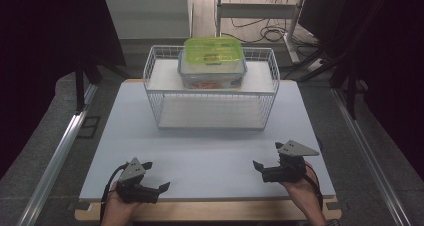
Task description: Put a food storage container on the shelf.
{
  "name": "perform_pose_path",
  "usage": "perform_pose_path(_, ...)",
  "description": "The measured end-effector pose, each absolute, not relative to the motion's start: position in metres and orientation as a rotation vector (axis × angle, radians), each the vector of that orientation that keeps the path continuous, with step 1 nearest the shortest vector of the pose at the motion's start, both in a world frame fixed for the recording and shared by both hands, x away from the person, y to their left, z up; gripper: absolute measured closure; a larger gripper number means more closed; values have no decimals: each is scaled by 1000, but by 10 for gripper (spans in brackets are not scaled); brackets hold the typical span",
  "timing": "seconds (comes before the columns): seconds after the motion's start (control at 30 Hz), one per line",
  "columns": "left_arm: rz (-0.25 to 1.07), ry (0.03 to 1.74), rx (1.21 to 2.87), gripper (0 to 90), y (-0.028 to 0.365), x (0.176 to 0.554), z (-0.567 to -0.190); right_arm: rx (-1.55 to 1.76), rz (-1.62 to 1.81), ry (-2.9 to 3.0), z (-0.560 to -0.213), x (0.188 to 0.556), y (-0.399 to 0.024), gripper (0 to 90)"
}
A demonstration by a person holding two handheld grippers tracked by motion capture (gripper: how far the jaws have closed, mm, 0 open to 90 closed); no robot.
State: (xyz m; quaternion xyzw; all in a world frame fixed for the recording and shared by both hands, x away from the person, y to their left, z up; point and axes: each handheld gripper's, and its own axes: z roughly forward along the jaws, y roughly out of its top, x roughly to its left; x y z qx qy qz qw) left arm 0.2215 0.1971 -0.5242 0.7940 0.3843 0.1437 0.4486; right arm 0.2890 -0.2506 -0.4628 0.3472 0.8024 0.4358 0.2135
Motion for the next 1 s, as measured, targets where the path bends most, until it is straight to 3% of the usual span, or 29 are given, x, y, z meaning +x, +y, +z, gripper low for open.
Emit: perform_pose_path(1.0, 351, 956, 1966, 53, 197, 222, -525, 1044, 1130, 2174, -475, 278, -289, 0)
